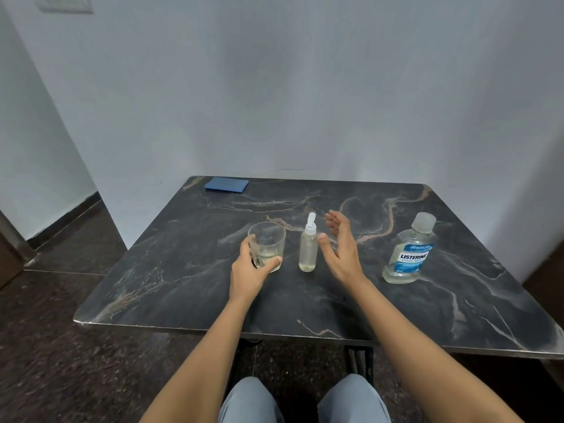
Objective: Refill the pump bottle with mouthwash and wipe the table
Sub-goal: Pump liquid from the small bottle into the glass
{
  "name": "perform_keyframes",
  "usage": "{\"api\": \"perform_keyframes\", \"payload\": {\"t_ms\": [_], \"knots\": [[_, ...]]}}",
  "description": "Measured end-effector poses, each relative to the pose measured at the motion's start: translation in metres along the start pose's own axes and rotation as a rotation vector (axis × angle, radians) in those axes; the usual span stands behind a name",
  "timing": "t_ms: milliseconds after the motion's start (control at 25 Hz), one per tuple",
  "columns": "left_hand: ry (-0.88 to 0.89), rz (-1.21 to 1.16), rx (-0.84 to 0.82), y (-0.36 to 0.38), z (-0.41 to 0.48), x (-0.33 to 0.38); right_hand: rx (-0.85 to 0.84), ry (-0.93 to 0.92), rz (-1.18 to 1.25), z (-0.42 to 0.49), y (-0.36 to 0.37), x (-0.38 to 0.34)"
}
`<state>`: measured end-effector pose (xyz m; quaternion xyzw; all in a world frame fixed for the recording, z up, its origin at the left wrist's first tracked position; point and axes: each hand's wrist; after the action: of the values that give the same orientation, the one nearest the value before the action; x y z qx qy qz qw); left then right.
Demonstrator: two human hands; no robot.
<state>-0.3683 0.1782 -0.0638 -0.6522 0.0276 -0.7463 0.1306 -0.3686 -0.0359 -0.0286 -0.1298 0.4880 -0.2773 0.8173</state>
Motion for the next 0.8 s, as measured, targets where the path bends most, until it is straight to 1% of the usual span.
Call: {"api": "perform_keyframes", "payload": {"t_ms": [120,240,480,600,680,800], "knots": [[-0.004,0.042,0.000,0.002,-0.001,-0.001,-0.104,0.024,0.097,0.013,0.005,-0.018],[-0.001,0.039,-0.002,0.003,0.002,-0.003,-0.148,0.057,0.155,0.014,0.016,-0.013],[-0.003,0.034,0.005,0.003,0.007,-0.006,-0.124,0.046,0.188,0.002,0.035,-0.001],[0.009,0.038,0.010,0.003,0.007,-0.007,-0.098,0.045,0.119,0.008,0.035,0.002],[0.011,0.038,0.014,0.003,0.007,-0.007,-0.073,0.066,0.083,0.011,0.035,0.004],[0.014,0.053,0.013,0.003,0.008,-0.007,-0.065,0.099,0.114,0.013,0.036,0.006]]}}
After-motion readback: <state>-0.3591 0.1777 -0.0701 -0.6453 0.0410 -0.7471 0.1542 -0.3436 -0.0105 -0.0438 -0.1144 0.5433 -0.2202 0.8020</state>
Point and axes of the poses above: each hand's wrist, its own z-axis towards the middle knuckle, its own y-axis out of the palm, x = y × z, and after that the axes turned 9 degrees about -z, right-handed
